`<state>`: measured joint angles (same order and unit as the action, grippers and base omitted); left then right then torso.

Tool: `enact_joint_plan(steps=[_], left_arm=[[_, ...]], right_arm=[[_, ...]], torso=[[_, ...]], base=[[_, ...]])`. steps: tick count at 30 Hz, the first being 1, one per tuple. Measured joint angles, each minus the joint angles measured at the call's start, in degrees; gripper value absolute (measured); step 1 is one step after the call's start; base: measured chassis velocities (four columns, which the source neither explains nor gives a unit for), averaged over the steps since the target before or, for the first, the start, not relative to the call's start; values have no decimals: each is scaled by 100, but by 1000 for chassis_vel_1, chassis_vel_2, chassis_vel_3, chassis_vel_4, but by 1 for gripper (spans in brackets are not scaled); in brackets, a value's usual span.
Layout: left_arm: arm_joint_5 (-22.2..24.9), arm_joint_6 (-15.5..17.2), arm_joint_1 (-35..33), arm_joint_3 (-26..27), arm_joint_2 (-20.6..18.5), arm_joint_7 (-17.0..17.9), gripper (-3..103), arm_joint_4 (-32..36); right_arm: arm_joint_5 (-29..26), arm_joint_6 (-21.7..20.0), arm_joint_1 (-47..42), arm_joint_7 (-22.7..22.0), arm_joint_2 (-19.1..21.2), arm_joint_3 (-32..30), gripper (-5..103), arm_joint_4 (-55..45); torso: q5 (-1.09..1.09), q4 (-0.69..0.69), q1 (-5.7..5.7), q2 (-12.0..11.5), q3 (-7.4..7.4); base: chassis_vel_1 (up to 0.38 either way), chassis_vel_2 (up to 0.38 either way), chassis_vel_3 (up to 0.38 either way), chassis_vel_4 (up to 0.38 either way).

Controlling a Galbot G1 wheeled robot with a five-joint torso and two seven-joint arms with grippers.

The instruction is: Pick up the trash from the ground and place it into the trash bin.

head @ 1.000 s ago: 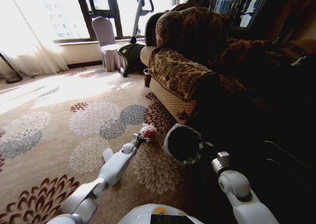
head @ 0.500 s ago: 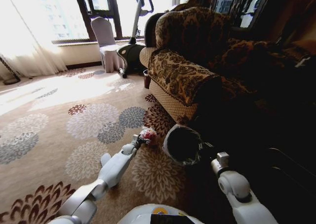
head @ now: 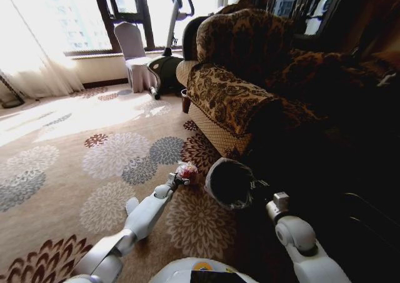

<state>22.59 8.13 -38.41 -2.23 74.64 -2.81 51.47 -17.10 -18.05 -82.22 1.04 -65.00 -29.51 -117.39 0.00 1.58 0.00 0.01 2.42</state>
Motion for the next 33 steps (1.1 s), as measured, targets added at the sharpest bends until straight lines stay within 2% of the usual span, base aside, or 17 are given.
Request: enact_joint_plan(steps=[3, 4, 6, 7, 9, 13, 16, 22, 24, 29, 30, 31, 33], left_arm=[[-21, -2, 47, 3, 37, 25, 98, -54], [-32, -22, 69, 4, 51, 34, 91, -78], [-39, -27, 76, 4, 52, 39, 91, -83], [-45, -30, 77, 3, 52, 42, 83, -83], [-48, -30, 74, 3, 50, 45, 83, -81], [-90, -39, 11, 18, 15, 46, 67, -24], [-120, -44, -30, 29, -9, 38, 63, 17], [-164, -84, -247, 148, -49, 132, 43, 267], [-164, -84, -274, 162, -55, 147, 43, 308], [-192, 172, -734, 431, -205, 285, 28, 1166], [-228, 252, -967, 553, -293, 305, 24, 1604], [-228, 252, -967, 553, -293, 305, 24, 1604], [-233, 377, -1363, 810, -407, 352, 17, 2329]], right_arm=[[-14, 7, -16, 0, 16, -23, 1, -19], [-20, 12, -29, 0, 20, -41, 1, -22], [-22, 15, -34, 0, 21, -48, 1, -22], [-23, 20, -36, 0, 20, -50, 1, -22], [-24, 22, -35, 0, 17, -50, 1, -22], [-23, 24, -9, 0, 5, -6, 1, -4], [-21, 19, 2, 0, 5, 11, 1, -2], [-23, -31, 8, 0, 47, 41, 1, -6], [-26, -35, 6, 0, 54, 42, 1, -9], [-138, -77, -6, 0, 134, 30, 1, -51], [-193, -95, -6, 0, 186, 27, 1, -58], [-193, -95, -6, 0, 186, 27, 1, -58], [-284, -110, 20, -2, 283, 49, 1, -52]], torso=[[0, -1, 0, 0, 0], [0, -1, 0, 0, 0], [0, -1, 0, 0, 0], [0, -1, 0, 0, 0], [0, -1, 0, -1, 0], [0, 0, 0, -1, 0], [0, 0, 0, 0, 0], [0, -1, 0, -1, 0], [0, -1, 0, 0, 0], [0, -2, 0, -1, 0], [-1, 1, 0, -1, 0], [-1, 1, 0, -1, 0], [0, -1, 0, -1, 0]], base=[[0, 0, 0, 0], [0, 0, 0, 0], [0, 0, 0, 0], [0, 0, 0, 0], [0, 0, 0, 0], [0, 0, 0, 0], [0, 0, 0, 0], [0, 0, 0, 0], [0, 0, 0, 0], [0, 0, 0, 0], [0, 0, 0, 0], [0, 0, 0, 0], [0, 0, 0, 0]])
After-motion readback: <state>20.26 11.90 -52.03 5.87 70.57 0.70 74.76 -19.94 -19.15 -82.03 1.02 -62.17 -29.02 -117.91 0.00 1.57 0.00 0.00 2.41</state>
